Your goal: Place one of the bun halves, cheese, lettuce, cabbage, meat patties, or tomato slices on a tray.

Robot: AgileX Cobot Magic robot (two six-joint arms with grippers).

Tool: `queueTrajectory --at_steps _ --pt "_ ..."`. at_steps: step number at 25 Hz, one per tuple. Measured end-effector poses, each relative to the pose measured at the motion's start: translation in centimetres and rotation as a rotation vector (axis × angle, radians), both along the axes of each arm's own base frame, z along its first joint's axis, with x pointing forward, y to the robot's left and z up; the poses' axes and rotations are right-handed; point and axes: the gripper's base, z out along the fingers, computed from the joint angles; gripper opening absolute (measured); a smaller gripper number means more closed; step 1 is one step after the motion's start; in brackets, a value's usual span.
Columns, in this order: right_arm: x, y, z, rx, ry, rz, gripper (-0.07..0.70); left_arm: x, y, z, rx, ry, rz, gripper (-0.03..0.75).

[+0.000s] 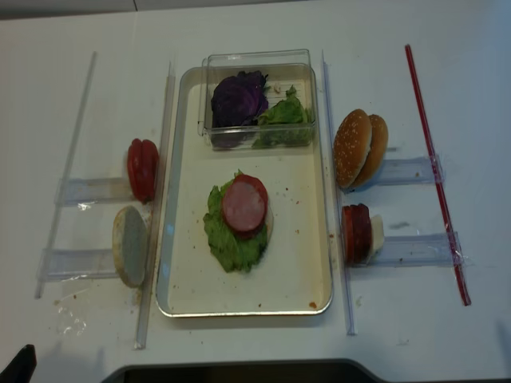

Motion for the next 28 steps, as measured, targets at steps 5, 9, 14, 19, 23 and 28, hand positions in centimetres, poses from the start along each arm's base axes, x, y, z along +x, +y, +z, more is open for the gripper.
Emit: queueTrajectory --at_steps 5,9,14,19,23,28 --pt "0.00 0.00 0.00 0.000 0.000 0.000 0.436 0.00 0.00 0.00 0.000 0.000 0.000 0.407" --pt "0.00 0.00 0.00 0.000 0.000 0.000 0.436 0.00 0.00 0.00 0.000 0.000 0.000 0.407" --pt "0.00 0.00 0.00 0.000 0.000 0.000 0.436 0.00 0.00 0.00 0.000 0.000 0.000 0.407" --pt "0.00 0.00 0.00 0.000 0.000 0.000 0.436 0.00 0.00 0.00 0.000 0.000 0.000 0.407" --pt "0.00 0.00 0.00 0.000 0.000 0.000 0.436 0.00 0.00 0.00 0.000 0.000 0.000 0.407" --pt "0.00 0.00 0.00 0.000 0.000 0.000 0.436 0.00 0.00 0.00 0.000 0.000 0.000 0.407"
